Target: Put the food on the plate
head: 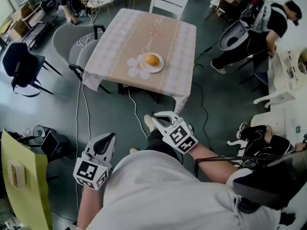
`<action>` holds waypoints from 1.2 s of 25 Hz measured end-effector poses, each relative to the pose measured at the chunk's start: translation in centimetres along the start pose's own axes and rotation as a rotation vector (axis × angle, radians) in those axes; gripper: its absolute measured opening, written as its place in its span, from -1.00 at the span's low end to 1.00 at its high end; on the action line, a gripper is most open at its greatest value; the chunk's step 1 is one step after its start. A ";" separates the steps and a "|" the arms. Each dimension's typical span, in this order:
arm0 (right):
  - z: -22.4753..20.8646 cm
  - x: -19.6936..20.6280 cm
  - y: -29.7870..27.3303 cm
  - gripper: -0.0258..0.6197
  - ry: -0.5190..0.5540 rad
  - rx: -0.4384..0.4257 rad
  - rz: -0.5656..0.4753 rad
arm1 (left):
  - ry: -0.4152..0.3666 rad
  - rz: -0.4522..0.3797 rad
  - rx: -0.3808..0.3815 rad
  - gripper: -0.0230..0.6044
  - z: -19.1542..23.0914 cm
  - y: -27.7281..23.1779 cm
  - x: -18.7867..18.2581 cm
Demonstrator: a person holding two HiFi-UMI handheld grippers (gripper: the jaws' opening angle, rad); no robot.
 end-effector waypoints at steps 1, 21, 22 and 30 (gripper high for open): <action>0.7 -0.1 0.4 -0.88 0.007 -0.002 -0.001 | 0.000 -0.002 0.007 -0.90 -0.2 0.1 0.1; 5.2 -2.4 1.9 -0.88 0.107 -0.043 -0.063 | 0.006 -0.016 -0.006 -0.90 -1.3 2.4 1.7; 5.3 -2.5 1.8 -0.88 0.112 -0.045 -0.062 | 0.007 -0.017 -0.007 -0.90 -1.2 2.4 1.7; 5.4 -3.1 1.9 -0.88 0.148 -0.049 -0.056 | 0.014 -0.021 -0.009 -0.90 -1.1 2.7 1.7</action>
Point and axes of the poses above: the fingertips, and each gripper's own axes: y backward along the fingers, z to its left, x out of its underside, the point moved 9 cm from there along y, backward along the fingers, and after that the axes turned 1 degree about y, right-handed, at the moved point
